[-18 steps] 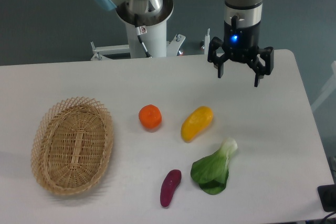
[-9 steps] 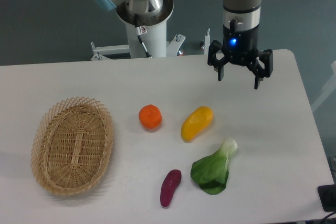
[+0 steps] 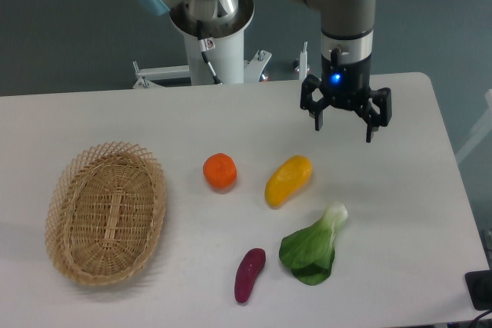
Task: Pick up the mango from the table
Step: 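Move the open gripper toward the yellow mango and lower it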
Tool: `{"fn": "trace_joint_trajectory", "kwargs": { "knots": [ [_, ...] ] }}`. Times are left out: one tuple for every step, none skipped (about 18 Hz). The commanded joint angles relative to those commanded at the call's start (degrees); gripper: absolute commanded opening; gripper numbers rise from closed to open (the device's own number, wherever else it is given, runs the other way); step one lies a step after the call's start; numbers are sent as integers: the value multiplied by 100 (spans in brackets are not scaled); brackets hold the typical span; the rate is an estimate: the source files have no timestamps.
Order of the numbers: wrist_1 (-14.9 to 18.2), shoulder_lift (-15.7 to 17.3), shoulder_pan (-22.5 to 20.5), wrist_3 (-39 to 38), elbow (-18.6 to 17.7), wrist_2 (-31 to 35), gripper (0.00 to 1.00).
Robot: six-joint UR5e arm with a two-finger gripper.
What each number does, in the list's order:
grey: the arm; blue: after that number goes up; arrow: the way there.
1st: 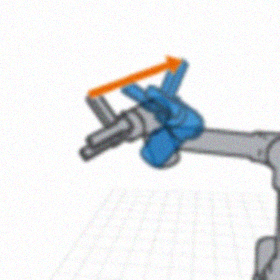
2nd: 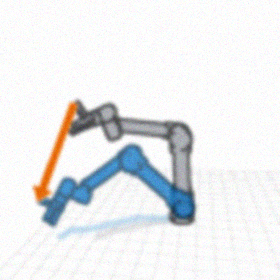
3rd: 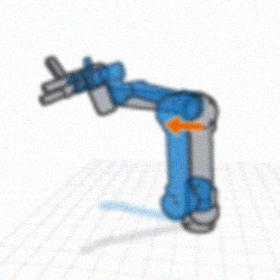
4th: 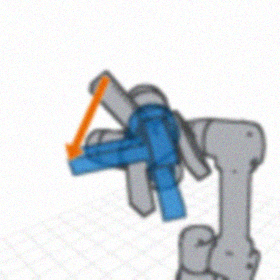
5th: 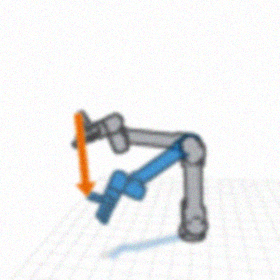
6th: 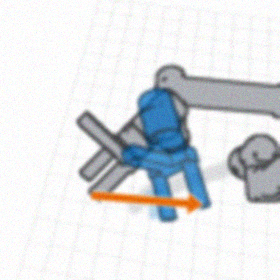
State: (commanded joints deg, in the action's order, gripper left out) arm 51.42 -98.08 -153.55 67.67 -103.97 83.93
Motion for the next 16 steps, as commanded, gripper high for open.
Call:
{"fn": "trace_joint_trajectory", "kwargs": {
  "knots": [
    [-9, -157, 18, 122, -44, 114, 100],
    [-17, -324, 26, 297, -79, 263, 100],
    [-9, -413, 35, 378, -88, 351, 100],
    [0, -484, 140, 361, -132, 370, 100],
    [-9, -502, 176, 317, -210, 361, 100],
    [-17, -563, 185, 326, -237, 352, 100],
    [0, -563, 193, 334, -237, 317, 100],
    [17, -563, 185, 326, -237, 317, 100],
    [18, -563, 185, 317, -264, 317, 100],
    [26, -546, 193, 317, -264, 308, 100],
    [26, -546, 211, 317, -281, 308, 100],
    [26, -546, 229, 308, -360, 308, 100],
    [0, -555, 237, 317, -448, 317, 100],
    [9, -563, 237, 317, -466, 308, 100],
    [0, -572, 237, 326, -492, 308, 100],
    [-9, -581, 237, 343, -571, 308, 100]
  ]
}}
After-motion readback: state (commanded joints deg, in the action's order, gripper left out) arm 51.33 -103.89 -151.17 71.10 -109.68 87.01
